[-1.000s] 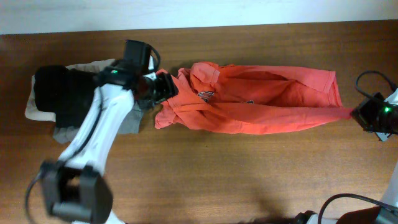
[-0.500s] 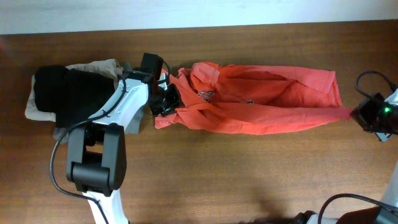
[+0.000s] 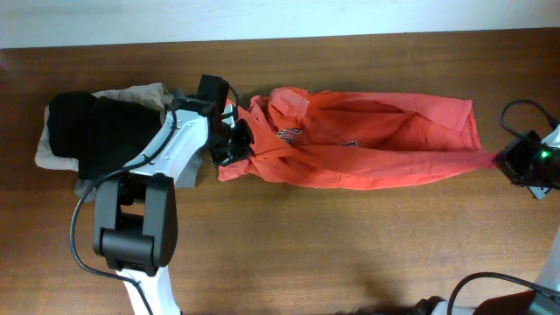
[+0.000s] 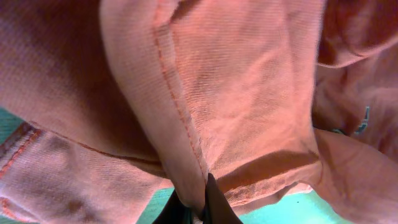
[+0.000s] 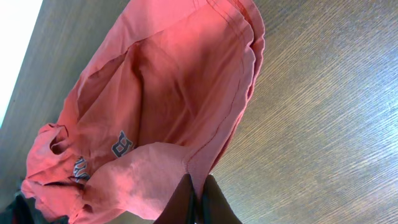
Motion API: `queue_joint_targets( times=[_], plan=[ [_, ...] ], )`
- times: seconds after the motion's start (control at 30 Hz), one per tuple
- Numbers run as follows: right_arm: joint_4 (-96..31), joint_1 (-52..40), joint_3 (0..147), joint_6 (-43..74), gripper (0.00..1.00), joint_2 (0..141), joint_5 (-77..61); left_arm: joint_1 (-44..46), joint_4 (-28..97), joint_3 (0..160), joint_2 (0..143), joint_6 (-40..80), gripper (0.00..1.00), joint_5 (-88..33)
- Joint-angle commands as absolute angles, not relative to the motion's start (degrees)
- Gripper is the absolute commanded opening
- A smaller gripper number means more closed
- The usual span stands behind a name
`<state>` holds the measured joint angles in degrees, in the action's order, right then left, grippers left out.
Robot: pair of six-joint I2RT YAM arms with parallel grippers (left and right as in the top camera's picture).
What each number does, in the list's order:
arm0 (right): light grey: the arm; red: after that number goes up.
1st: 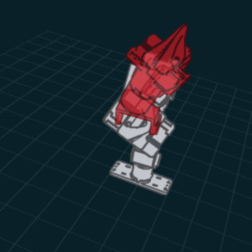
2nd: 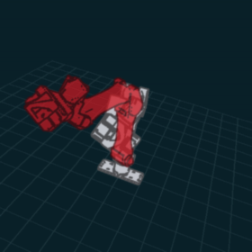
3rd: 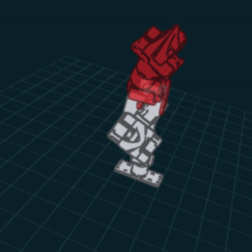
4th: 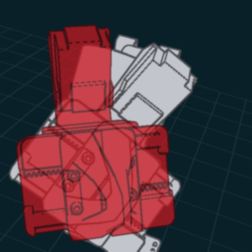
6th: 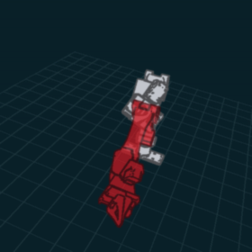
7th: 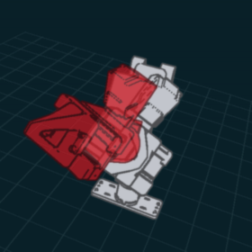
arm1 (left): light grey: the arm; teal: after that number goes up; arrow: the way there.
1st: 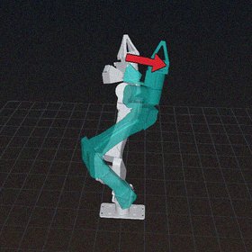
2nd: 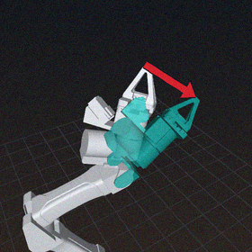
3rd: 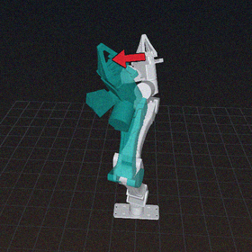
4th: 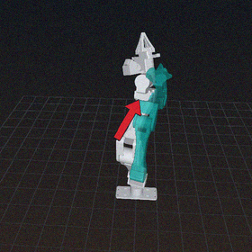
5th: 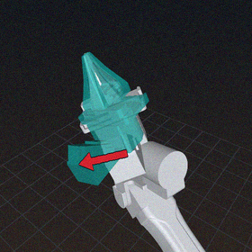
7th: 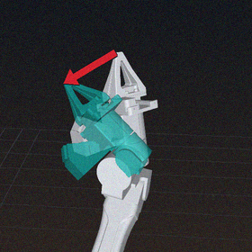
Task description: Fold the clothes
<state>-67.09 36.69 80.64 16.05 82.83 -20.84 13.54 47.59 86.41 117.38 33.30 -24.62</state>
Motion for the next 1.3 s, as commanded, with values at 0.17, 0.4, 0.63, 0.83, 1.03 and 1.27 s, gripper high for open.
queue_joint_targets(
  times=[0.17,0.4,0.63,0.83,1.03,1.27],
  plan=[
    [-67.1,36.4,81.3,15.9,0.04,83.0,-20.3,13.2,48.5,89.6,111.9,27.3,0.06,-23.5],
    [-67.1,36.4,81.3,15.9,0.04,83.0,-20.3,13.2,49.8,89.6,111.9,25.8,0.09,-22.6],
    [-67.1,36.4,81.3,15.9,0.04,83.0,-20.3,13.2,50.2,89.6,111.9,24.7,0.23,-22.5],
    [-67.1,36.4,81.3,15.9,0.04,83.0,-20.3,13.4,50.4,89.6,111.9,24.6,0.24,-21.2],
    [-67.1,36.4,81.3,15.9,0.04,83.0,-20.3,13.5,55.0,89.4,112.0,24.8,0.48,-19.1],
    [-67.1,36.4,81.3,15.9,0.04,83.0,-20.3,13.7,53.6,88.0,113.1,26.5,0.54,-19.0]
  ],
)
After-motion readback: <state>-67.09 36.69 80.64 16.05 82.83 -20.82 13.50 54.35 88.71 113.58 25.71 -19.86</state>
